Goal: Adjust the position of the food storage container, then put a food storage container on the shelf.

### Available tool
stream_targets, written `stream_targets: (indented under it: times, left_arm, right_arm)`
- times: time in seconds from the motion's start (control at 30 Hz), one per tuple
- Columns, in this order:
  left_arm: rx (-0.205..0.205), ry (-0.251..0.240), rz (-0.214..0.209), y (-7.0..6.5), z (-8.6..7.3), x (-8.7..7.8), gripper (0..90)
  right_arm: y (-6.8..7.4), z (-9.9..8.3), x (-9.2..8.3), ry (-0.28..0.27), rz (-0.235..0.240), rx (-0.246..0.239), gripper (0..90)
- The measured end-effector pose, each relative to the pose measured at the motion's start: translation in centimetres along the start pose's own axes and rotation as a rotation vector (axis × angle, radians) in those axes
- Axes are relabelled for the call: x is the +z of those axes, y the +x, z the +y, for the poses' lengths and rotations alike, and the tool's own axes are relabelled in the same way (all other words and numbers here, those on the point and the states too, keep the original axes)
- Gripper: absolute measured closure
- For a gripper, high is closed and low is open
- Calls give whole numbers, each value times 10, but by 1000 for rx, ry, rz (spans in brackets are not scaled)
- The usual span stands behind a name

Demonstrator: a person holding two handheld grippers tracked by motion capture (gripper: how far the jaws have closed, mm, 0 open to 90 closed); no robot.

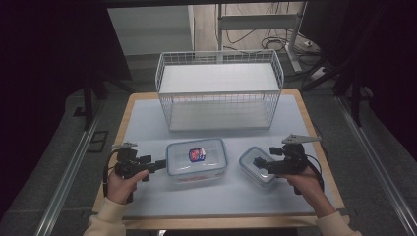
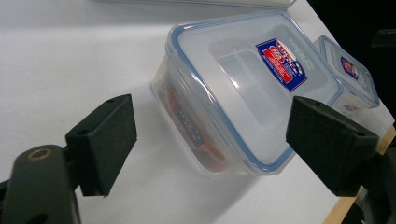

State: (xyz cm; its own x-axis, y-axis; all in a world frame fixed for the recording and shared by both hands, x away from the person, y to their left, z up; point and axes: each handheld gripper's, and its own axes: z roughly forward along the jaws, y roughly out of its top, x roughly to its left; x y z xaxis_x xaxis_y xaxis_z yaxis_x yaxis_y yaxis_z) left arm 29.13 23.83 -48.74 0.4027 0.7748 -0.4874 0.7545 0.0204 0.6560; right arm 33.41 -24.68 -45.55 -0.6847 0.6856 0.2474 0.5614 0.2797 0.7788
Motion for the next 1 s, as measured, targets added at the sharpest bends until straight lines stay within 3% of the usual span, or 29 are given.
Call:
stream_targets:
  times: [0.23, 0.4, 0.83, 1.0]
  left_arm:
    - [-11, 3, -5, -2, 1, 4, 134]
    - [-17, 0, 1, 0, 2, 4, 132]
    - [-14, -3, 6, -2, 2, 6, 132]
    - [-14, 6, 5, -3, 2, 12, 130]
  right_arm:
    - [17, 17, 25, 30, 60, 1, 109]
    - [22, 27, 37, 45, 75, 5, 105]
    - [20, 29, 44, 62, 85, 25, 104]
    - [24, 37, 60, 87, 107, 41, 105]
